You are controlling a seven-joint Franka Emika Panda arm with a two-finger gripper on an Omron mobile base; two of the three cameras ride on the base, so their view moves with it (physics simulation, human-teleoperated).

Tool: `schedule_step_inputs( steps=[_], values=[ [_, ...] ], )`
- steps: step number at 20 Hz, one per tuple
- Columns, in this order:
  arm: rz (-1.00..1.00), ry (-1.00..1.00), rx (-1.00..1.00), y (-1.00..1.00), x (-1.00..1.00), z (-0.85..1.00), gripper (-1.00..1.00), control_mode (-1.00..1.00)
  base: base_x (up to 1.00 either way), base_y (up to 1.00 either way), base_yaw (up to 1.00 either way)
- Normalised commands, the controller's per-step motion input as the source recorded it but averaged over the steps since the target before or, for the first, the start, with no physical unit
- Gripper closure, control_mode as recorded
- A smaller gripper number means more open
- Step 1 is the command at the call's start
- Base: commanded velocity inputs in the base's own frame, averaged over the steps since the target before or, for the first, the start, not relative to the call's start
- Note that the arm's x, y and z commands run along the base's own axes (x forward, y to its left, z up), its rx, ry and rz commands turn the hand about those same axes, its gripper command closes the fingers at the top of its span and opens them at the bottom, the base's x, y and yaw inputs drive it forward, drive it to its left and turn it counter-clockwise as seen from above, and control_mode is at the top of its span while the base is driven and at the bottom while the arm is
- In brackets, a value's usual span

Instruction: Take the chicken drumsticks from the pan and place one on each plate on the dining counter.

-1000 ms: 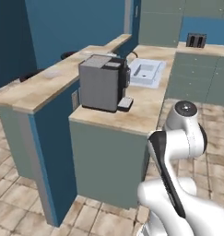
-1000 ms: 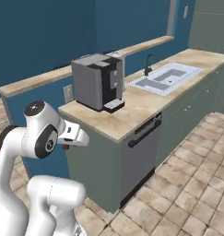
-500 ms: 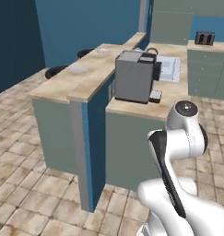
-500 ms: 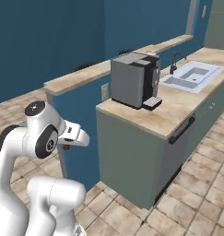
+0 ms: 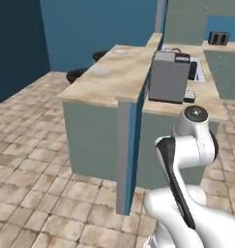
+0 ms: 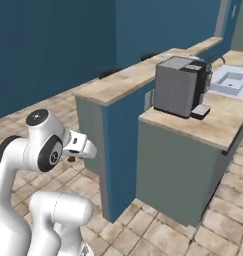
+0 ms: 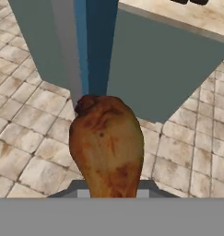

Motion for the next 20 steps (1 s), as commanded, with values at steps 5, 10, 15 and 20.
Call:
schedule_step_inputs(
  steps=[5,10,15,20],
  values=[
    [0.00,0.00,0.00,0.00,0.00,0.00,1.00,1.00,0.55,1.00,-0.42],
    [0.00,0.00,0.00,0.00,0.00,0.00,1.00,1.00,0.31,1.00,-0.59],
    [0.00,0.00,0.00,0.00,0.00,0.00,1.00,1.00,0.02,1.00,-0.60],
    [0.00,0.00,0.00,0.00,0.00,0.00,1.00,1.00,0.00,1.00,-0.55]
  ],
)
